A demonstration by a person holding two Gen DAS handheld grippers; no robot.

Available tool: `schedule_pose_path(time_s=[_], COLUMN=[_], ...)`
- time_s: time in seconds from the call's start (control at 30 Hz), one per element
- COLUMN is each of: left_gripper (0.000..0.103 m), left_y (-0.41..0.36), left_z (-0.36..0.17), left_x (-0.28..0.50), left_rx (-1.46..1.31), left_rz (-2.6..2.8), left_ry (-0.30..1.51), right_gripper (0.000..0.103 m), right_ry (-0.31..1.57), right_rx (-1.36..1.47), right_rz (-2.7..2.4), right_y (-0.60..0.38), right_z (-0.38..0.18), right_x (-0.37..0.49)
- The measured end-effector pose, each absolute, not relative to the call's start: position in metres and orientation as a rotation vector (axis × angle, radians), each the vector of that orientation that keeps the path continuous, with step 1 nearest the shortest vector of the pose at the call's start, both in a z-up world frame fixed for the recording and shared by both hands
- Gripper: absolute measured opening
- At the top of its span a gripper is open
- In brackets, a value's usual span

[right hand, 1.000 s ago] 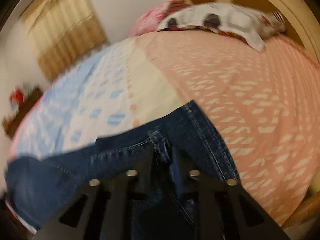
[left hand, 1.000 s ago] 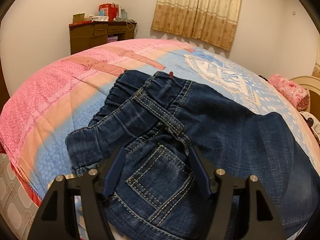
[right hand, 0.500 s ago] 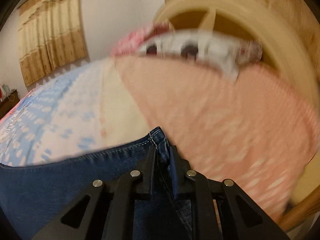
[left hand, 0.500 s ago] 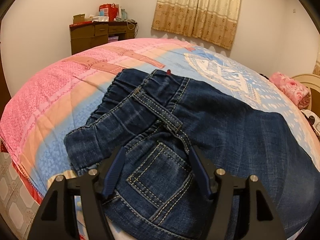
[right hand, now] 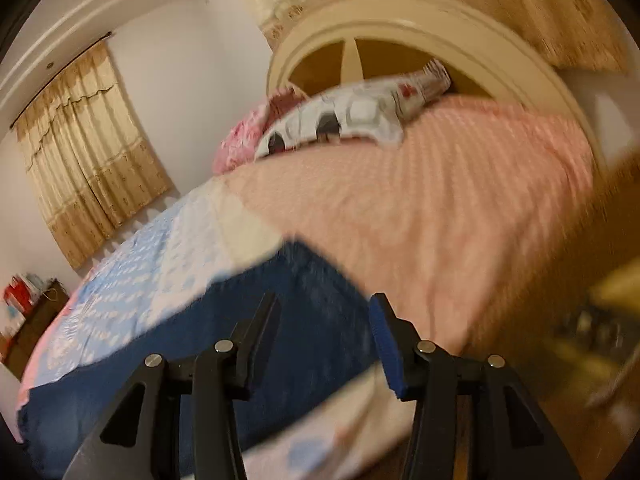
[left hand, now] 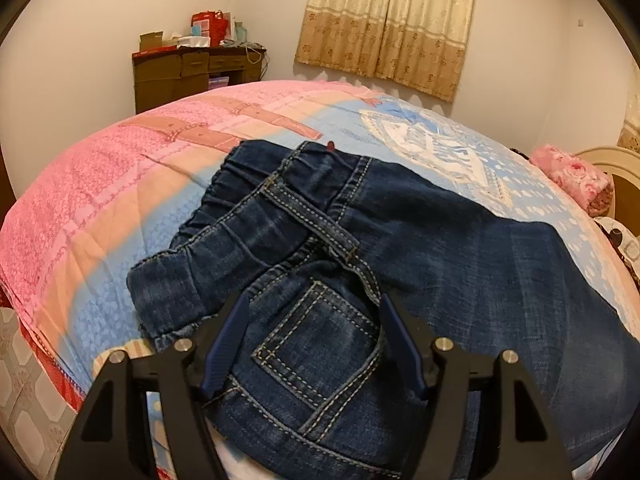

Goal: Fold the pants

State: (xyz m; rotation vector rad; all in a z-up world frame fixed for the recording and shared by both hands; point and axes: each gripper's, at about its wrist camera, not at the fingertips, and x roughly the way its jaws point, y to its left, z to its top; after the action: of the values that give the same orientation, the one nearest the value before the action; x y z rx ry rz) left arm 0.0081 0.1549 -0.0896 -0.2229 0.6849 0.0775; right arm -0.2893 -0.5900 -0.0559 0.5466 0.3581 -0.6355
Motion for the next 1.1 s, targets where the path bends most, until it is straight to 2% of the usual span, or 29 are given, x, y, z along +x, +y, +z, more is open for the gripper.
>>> schedule_pose_path(time_s=[0.27,0.4,0.5,0.57,0.6,0.8,0.93,1.03,1.1], left_gripper=[0.071,0.071,0.071,0.071,0.071,0.071,0.071,0.08,0.08], left_y=[0.166,0.169,0.171,0.17,0.169,0.167,0.169,0.178,0.187], left_z=[-0.086,-0.085,-0.085,-0.085,-0.085,-0.081,-0.076,-0.071,-0.07], left_x=[-0.005,-0.01,-0.01,-0.009,-0.008,-0.007,-0.011,-0.018,-0.02], left_rx=[-0.262,-0.268,-0.274,-0.273,-0.271,-0.269,-0.256,-0.242,-0.249], left_rz=[0.028,0.013,0.008,0.011,0.012,0.017,0.016,0.051,0.067], left_ry=[0.674,0.67,0.667,0.67,0.671,0.675,0.668,0.649,0.645], right_gripper=[0.048,0.025,0.024,0.018,0.004,0.002,0.0,0.0,0.0], right_ry=[0.354,0.432,0.425,0.421,0.431,0.453,0.468,0.527,0.547], right_rx=[0.759,0.704,0.775,0.761,0.738,0.489,0.455,0.401,0.509], right_rz=[-0.62,-0.671,-0.666,-0.674,-0.681,-0.745,-0.793,-0.958,-0.983], right_y=[-0.582,-0.588,-0.601,-0.601,-0.601,-0.584,-0.593,-0.609,-0.633], right_z=[-0.106,-0.109,-0.118,-0.116,-0.114,-0.083,-0.079,-0.09,-0.109], right_x=[-0.293,-0.277,-0.275,-0.274,-0.272,-0.264,-0.259,-0.259,-0.273])
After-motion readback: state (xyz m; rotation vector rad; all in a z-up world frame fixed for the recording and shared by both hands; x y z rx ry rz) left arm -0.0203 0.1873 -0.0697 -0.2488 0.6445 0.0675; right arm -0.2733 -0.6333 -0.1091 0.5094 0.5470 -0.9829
